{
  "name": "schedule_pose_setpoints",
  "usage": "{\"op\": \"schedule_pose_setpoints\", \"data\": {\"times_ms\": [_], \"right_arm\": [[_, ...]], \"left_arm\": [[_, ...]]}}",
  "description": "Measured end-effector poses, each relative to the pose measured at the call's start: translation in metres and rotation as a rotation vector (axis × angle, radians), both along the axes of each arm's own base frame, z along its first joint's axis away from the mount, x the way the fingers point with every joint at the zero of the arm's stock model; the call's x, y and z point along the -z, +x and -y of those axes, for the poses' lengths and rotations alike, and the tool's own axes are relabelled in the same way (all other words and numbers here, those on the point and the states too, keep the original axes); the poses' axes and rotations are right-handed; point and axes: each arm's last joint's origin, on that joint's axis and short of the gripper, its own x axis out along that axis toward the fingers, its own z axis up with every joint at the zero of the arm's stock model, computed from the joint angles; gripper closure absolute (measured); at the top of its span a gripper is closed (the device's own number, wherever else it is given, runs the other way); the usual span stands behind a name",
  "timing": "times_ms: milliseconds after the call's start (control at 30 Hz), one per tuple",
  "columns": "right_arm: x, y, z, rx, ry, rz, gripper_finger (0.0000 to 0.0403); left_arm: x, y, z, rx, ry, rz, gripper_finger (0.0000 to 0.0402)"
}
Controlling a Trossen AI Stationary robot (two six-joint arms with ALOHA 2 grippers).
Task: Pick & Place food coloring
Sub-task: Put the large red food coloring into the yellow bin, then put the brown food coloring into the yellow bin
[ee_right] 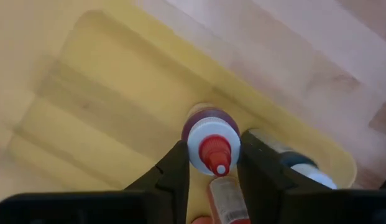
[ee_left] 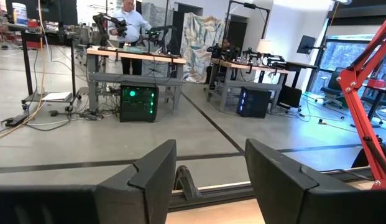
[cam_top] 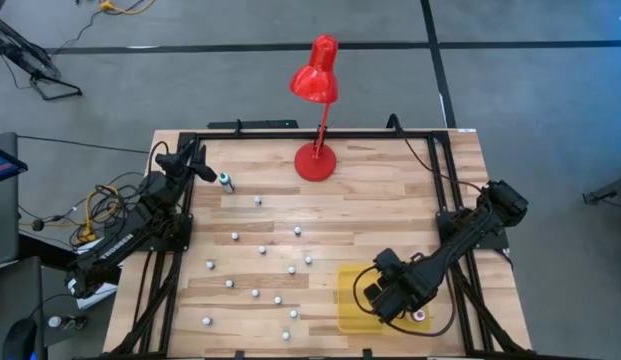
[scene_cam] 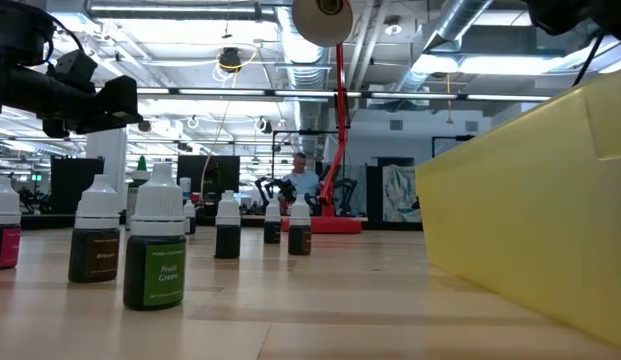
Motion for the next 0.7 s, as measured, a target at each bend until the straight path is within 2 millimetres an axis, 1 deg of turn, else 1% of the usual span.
{"op": "schedule_pose_setpoints", "data": {"times_ms": [167,367,433,533,700], "right_arm": [[0.001,-0.002,0.004,-0.006,-0.037,-0.031,0.0258],[-0.001,-0.002,0.004,-0.02,-0.031,-0.026,0.0207],[-0.007,-0.004,0.006,-0.018,-0.016,-0.007,0.0194],[-0.022,-0.009,0.011,-0.003,0.002,0.047,0.0182],[-0.049,-0.019,0.025,0.066,0.034,0.151,0.0177]], "left_arm": [[0.0,0.0,0.0,0.0,0.0,0.0,0.0217],[0.0,0.0,0.0,0.0,0.0,0.0,0.0217],[0.0,0.0,0.0,0.0,0.0,0.0,0.0217],[0.0,0.0,0.0,0.001,0.0,0.0,0.0217],[0.0,0.0,0.0,0.0,0.0,0.0,0.0217]]}}
